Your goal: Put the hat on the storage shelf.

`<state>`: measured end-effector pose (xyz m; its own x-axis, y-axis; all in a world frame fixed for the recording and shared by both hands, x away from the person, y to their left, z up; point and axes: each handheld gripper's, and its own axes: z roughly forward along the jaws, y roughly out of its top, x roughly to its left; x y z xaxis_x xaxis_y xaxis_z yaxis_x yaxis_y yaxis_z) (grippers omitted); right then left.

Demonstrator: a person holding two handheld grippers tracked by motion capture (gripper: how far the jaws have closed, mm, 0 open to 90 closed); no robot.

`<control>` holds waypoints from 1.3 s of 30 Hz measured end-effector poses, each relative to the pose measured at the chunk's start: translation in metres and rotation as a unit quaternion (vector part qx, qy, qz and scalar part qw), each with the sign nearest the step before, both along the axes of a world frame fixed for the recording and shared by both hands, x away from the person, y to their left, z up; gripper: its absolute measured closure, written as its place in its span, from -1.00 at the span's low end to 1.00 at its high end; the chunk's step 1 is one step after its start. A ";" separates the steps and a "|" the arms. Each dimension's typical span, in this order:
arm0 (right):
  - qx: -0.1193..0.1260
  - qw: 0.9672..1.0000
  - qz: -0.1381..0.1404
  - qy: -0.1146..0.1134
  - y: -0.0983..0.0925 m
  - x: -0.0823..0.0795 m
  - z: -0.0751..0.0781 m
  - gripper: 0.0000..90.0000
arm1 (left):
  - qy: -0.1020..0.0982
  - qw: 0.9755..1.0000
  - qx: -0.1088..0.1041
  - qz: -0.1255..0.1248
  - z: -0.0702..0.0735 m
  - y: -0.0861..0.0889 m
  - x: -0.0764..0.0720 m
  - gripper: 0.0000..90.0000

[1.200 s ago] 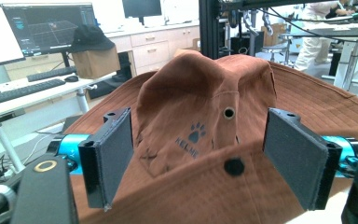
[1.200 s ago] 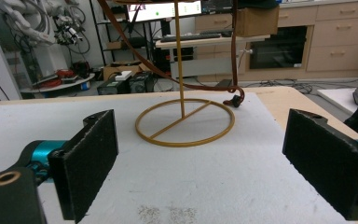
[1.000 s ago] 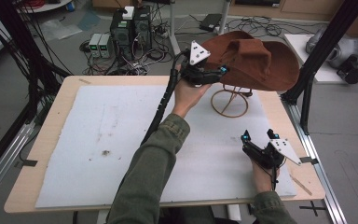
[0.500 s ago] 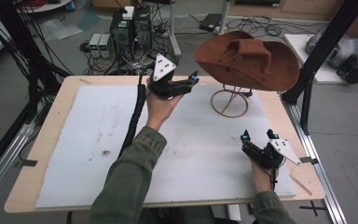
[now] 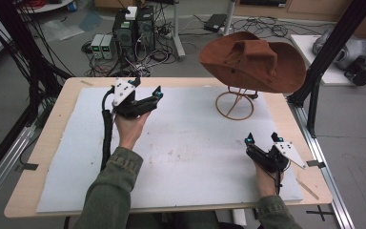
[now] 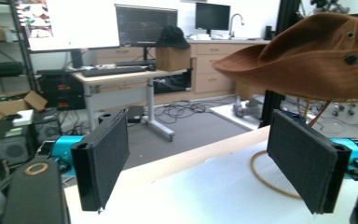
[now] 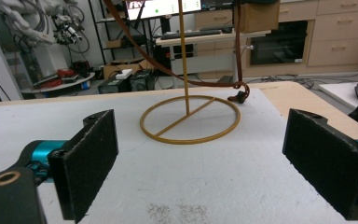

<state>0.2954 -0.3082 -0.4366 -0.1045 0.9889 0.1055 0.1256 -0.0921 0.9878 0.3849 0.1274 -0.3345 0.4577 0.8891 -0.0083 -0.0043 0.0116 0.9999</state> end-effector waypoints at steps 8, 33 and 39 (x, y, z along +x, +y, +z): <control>0.001 1.000 0.001 0.000 0.002 0.000 0.000 -0.79 | 0.012 0.999 0.011 0.039 -0.022 0.035 -0.030 -0.57; 0.001 1.000 0.007 0.008 0.006 0.000 -0.002 -0.79 | 0.022 0.986 -0.008 0.165 -0.089 0.129 -0.110 -0.57; 0.005 1.000 0.004 0.012 0.007 -0.001 -0.002 -0.79 | 0.016 0.977 -0.012 0.213 -0.098 0.141 -0.125 -0.56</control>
